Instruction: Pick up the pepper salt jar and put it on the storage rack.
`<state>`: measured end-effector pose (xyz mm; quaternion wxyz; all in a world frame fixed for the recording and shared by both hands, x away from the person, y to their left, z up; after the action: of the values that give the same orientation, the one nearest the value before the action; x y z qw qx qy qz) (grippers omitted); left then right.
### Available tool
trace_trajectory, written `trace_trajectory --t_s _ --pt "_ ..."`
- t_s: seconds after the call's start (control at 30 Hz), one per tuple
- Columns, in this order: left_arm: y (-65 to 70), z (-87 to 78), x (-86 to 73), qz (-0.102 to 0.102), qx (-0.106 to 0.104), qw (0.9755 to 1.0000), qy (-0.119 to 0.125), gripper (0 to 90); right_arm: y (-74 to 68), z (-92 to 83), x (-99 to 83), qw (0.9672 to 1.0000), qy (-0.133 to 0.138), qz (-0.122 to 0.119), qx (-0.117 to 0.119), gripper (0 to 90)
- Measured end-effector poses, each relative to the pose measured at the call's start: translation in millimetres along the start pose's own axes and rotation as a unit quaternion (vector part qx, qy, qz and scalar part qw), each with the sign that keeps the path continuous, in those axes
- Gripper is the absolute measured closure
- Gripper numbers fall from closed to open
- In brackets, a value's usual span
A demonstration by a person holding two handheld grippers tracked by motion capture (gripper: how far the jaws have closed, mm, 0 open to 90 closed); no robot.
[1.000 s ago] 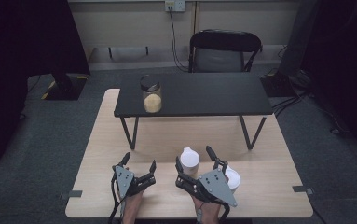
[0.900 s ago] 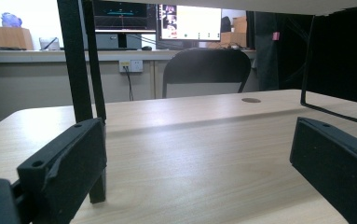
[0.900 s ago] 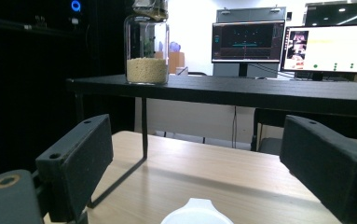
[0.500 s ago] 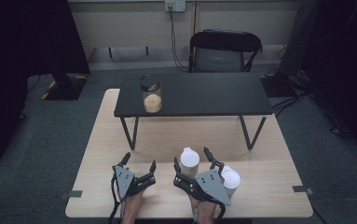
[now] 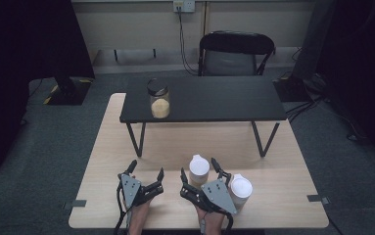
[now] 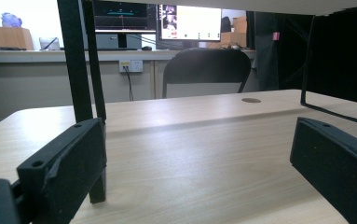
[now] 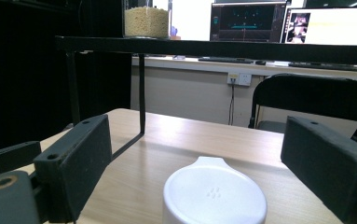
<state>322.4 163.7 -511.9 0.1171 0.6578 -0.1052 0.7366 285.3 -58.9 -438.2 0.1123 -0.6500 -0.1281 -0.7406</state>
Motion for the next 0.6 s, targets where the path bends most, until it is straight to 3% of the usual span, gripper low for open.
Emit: trace_trajectory --t_s 0.6 --pt "0.0 -0.1 0.0 0.000 0.000 1.0000 0.000 2.7 -0.4 4.4 -21.9 0.9993 -0.034 0.015 -0.006 9.1"
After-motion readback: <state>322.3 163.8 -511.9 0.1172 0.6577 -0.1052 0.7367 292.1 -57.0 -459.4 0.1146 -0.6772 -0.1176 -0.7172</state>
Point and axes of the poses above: each handheld gripper's, and its own axes: z roughly forward along the jaws, x roughly out of its top, y roughly to its right, the point moved 1 cm from there along z, roughly forward along the jaws, and after that the axes turned 6 degrees about y, right-handed, at the moved point
